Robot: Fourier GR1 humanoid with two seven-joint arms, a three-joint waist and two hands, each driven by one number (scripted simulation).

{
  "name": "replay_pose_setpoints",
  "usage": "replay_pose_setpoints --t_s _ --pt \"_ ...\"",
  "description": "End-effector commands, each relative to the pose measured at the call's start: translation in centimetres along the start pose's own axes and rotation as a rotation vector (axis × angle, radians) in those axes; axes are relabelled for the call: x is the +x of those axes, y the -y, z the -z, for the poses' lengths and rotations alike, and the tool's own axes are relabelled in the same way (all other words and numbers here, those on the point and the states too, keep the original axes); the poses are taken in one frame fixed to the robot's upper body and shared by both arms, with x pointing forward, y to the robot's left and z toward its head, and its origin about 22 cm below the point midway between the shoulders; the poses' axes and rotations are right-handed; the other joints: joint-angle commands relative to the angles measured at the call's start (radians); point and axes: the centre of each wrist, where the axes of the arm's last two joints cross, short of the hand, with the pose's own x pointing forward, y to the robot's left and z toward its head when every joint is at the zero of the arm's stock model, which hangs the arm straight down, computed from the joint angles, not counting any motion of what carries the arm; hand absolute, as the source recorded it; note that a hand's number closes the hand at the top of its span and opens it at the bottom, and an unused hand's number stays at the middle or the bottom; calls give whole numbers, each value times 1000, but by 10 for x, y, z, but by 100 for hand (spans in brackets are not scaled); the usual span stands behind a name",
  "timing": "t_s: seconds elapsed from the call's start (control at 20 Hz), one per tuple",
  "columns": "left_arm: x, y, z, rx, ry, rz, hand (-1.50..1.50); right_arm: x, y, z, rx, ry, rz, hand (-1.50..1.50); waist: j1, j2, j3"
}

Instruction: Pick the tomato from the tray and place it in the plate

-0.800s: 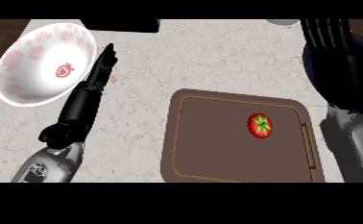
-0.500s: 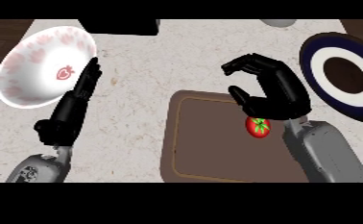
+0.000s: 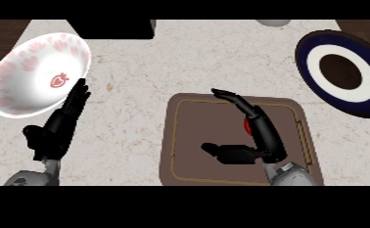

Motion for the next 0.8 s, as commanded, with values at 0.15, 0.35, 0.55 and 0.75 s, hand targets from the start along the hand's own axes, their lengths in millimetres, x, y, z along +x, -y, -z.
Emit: replay_pose_setpoints --t_s 0.15,0.35,0.55,0.75 --pt "-33 -19 -5 23 -25 -25 0 9 27 -43 -89 53 -155 -150 -14 -2 1" --pt "-16 -19 -1 -7 -14 -4 0 25 50 -54 -84 -17 -279 -150 -11 -4 1" --pt "-23 -11 -2 11 -12 -10 0 44 80 -48 -4 -149 -465 -150 -11 -4 0" --pt "-15 -21 3 -5 -16 -8 0 54 96 -43 142 -303 -644 -150 -1 -4 -1"
